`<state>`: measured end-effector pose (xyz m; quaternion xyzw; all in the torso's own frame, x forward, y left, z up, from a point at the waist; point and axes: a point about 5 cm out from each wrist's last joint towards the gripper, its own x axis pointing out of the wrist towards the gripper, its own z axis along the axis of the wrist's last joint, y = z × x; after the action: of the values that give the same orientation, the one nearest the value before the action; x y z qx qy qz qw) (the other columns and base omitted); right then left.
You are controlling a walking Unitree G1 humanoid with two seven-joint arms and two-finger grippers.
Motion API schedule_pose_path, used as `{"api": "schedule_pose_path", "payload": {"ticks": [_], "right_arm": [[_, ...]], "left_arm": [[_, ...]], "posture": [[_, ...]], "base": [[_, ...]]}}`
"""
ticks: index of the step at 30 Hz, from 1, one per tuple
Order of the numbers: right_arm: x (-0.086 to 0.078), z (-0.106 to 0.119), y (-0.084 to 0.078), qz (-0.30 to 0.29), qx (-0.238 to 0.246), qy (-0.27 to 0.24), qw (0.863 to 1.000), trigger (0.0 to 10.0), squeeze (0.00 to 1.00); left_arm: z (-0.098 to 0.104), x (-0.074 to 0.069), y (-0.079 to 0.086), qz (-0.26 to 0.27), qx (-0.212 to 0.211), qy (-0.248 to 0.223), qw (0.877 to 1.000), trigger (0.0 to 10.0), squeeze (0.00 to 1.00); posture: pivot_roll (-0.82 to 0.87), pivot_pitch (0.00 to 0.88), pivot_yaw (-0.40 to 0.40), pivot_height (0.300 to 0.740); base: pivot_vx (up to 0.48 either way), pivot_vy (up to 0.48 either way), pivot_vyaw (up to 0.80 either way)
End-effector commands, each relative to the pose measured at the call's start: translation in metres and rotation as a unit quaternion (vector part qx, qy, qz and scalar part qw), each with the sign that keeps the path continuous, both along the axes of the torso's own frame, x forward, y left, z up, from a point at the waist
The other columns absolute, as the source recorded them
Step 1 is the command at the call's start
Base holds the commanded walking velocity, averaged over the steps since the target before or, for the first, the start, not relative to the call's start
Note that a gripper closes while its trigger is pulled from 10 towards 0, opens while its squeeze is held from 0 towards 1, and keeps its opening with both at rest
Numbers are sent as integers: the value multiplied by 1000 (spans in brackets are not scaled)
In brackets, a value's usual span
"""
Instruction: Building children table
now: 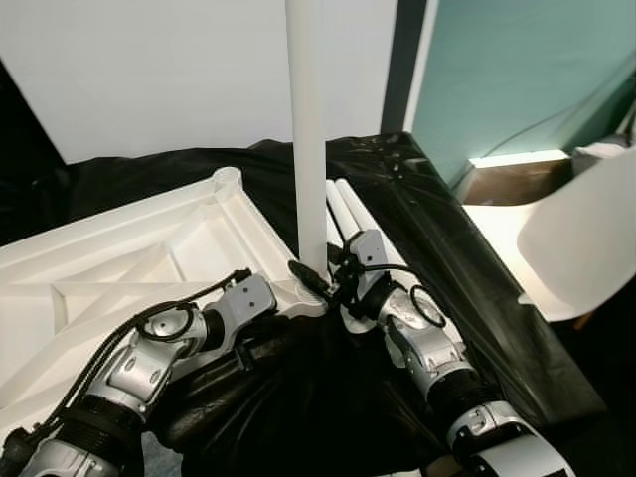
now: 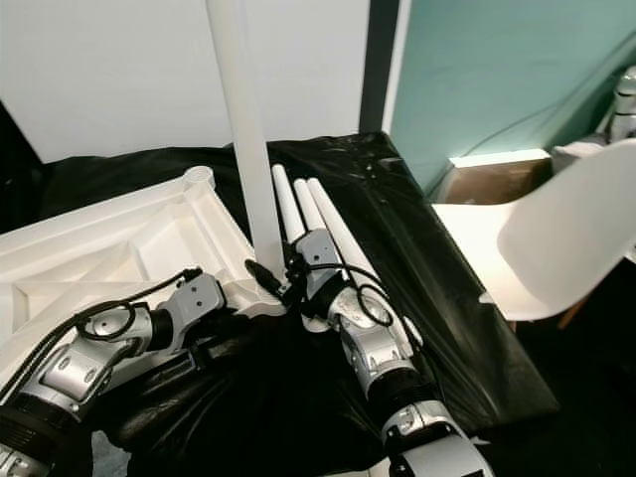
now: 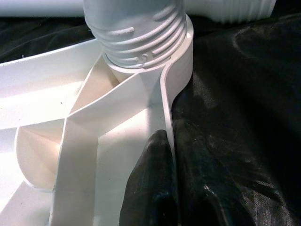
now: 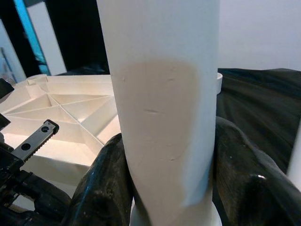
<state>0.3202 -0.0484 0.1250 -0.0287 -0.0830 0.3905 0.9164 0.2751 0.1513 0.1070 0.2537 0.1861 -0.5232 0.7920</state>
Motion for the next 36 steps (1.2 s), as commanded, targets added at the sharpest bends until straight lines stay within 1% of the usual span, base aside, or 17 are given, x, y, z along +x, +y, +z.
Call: {"api": "schedule_pose_path", "payload": {"ticks": [1, 2, 5, 10, 13, 18, 24, 26, 27, 28, 29, 32, 33, 34, 35, 36], "right_arm": [[13, -3, -28, -100, 3, 23, 995, 10000, 0], [13, -3, -28, -100, 3, 23, 995, 10000, 0], [14, -2, -29, -101, 3, 21, 995, 10000, 0], [15, -2, -29, -103, 6, 26, 994, 10000, 0], [15, -3, -29, -106, 9, 29, 994, 10000, 0], [16, -2, -28, -105, 0, 23, 994, 10000, 0], [16, 2, -26, -87, -21, 6, 996, 10000, 0], [20, 7, -28, -75, -37, 0, 997, 10000, 0], [20, 7, -28, -75, -37, 0, 997, 10000, 0], [21, 8, -29, -69, -41, 1, 997, 10000, 204], [22, 9, -30, -64, -39, 4, 997, 10000, 1000], [20, 7, -30, -49, -47, 8, 998, 10000, 1000], [19, 7, -29, -46, -50, 8, 998, 10000, 941], [19, 7, -29, -46, -50, 8, 998, 10000, 941], [18, 6, -29, -41, -50, 9, 998, 10000, 0], [18, 6, -29, -41, -50, 9, 998, 10000, 0]], "left_arm": [[-31, -28, -5, -70, 19, 96, 993, 10000, 0], [-31, -28, -5, -70, 19, 96, 993, 10000, 0], [-31, -28, -5, -69, 19, 96, 993, 10000, 0], [-31, -29, -6, -70, 18, 97, 993, 10000, 0], [-31, -28, -6, -71, 18, 98, 993, 10000, 0], [-31, -28, -5, -72, 20, 97, 992, 10000, 0], [-31, -27, -6, -74, 21, 97, 992, 10000, 0], [-31, -26, -7, -76, 20, 97, 992, 10000, 0], [-31, -26, -7, -76, 20, 97, 992, 10000, 0], [-31, -26, -8, -77, 20, 97, 992, 10000, 0], [-31, -26, -8, -78, 19, 97, 992, 10000, 0], [-31, -27, -11, -79, 15, 98, 992, 10000, 0], [-31, -27, -11, -80, 15, 98, 992, 10000, 0], [-31, -27, -11, -80, 15, 98, 992, 10000, 0], [-32, -27, -11, -80, 15, 99, 992, 10000, 0], [-32, -27, -11, -80, 15, 99, 992, 10000, 0]], "posture": [[83, 0, 17, 740], [83, 0, 17, 740], [83, 0, 17, 740], [82, 0, 18, 740], [80, 0, 20, 740], [76, 0, 25, 740], [70, 0, 28, 740], [65, 0, 28, 740], [65, 0, 28, 740], [65, 0, 28, 740], [65, 0, 28, 740], [64, 0, 23, 740], [64, 0, 23, 740], [64, 0, 23, 740], [64, 0, 23, 740], [64, 0, 23, 740]], "base": [[0, 0, 794], [0, 0, 794], [0, 0, 0], [0, 0, 800], [0, 0, 0], [0, 0, 0], [0, 0, 0], [0, 0, 0], [0, 0, 0], [0, 0, 0], [0, 0, 0], [0, 0, 0], [0, 0, 0], [0, 0, 0], [0, 0, 0], [0, 0, 0]]}}
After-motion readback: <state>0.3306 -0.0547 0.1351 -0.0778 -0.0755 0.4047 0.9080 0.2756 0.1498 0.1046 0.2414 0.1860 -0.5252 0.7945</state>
